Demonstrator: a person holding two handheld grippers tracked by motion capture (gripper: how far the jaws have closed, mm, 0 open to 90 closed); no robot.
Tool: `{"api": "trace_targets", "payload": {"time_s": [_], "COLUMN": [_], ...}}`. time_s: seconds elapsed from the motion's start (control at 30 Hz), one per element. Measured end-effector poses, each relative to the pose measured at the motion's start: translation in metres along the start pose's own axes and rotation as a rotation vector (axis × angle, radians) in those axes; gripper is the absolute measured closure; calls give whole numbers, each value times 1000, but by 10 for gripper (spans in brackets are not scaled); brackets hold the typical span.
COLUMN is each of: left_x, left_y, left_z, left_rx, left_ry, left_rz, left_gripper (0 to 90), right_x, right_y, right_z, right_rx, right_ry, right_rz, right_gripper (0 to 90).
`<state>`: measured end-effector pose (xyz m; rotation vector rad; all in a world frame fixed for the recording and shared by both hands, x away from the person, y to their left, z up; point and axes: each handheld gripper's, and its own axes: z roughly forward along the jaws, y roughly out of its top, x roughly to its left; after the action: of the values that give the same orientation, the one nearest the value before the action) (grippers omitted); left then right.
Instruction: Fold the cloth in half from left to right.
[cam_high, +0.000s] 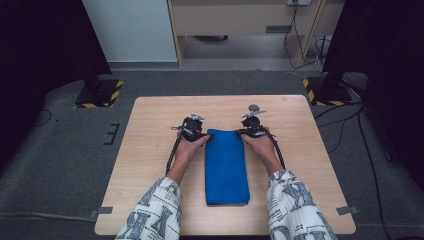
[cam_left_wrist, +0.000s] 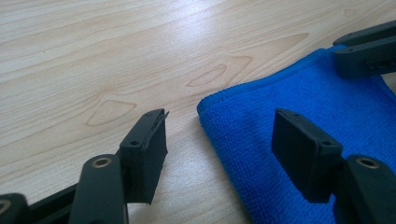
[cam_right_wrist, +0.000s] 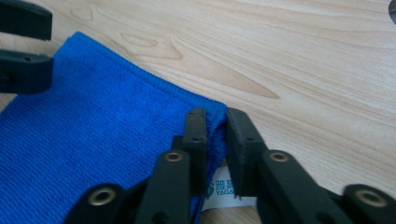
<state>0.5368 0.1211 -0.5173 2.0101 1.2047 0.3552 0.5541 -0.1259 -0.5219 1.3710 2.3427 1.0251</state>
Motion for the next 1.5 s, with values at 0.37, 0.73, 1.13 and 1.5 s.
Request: {"api": "trace_targets", "payload": {"time_s": [0.37, 0.73, 1.13, 1.5], "left_x": [-3, -7, -14, -23], "left_y": [2, 0, 6, 15], "left_z": [8, 18, 6, -13], "left_rx": [-10, 20, -4, -59], "left_ry": [12, 38, -11, -17], "left_rz": [-18, 18, 34, 56], "left_gripper": [420, 571, 863, 864], "right_x": [3, 7, 10, 13], "right_y": [0, 3, -1, 3], "right_z": [-5, -12, -19, -35], "right_rx": [-5, -19, -44, -94], "right_ry": [17, 24, 36, 38], "right_rz": [-7, -24, -16, -15], "right_gripper": [854, 856, 860, 860]}}
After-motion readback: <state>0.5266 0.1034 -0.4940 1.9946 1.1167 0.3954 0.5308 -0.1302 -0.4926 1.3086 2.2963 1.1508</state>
